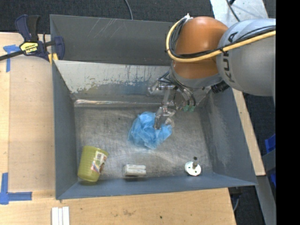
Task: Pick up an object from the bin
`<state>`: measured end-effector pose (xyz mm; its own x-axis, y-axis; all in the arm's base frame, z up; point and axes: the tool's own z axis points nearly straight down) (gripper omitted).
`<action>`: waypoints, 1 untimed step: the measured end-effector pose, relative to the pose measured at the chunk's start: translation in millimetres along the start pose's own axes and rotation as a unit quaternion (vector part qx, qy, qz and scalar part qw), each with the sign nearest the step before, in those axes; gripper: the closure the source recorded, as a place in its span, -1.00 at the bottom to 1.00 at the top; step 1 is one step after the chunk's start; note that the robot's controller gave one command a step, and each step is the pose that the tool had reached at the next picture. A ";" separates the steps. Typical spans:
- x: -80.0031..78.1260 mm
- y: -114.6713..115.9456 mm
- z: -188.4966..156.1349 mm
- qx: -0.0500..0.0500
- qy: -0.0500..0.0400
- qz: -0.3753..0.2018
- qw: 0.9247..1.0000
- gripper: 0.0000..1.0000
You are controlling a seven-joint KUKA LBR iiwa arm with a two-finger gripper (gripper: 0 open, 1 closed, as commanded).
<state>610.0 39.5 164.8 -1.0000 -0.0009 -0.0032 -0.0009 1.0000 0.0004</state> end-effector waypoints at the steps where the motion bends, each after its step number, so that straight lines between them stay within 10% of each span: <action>1: 27.0 17.0 68.5 0.000 -0.001 0.039 0.999 -1.00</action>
Offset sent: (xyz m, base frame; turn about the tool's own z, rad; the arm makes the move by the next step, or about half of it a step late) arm -0.0391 0.0177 -0.0248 0.0097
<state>583.2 56.6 96.2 -0.9970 0.0769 -0.0055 0.0769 0.9970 0.0013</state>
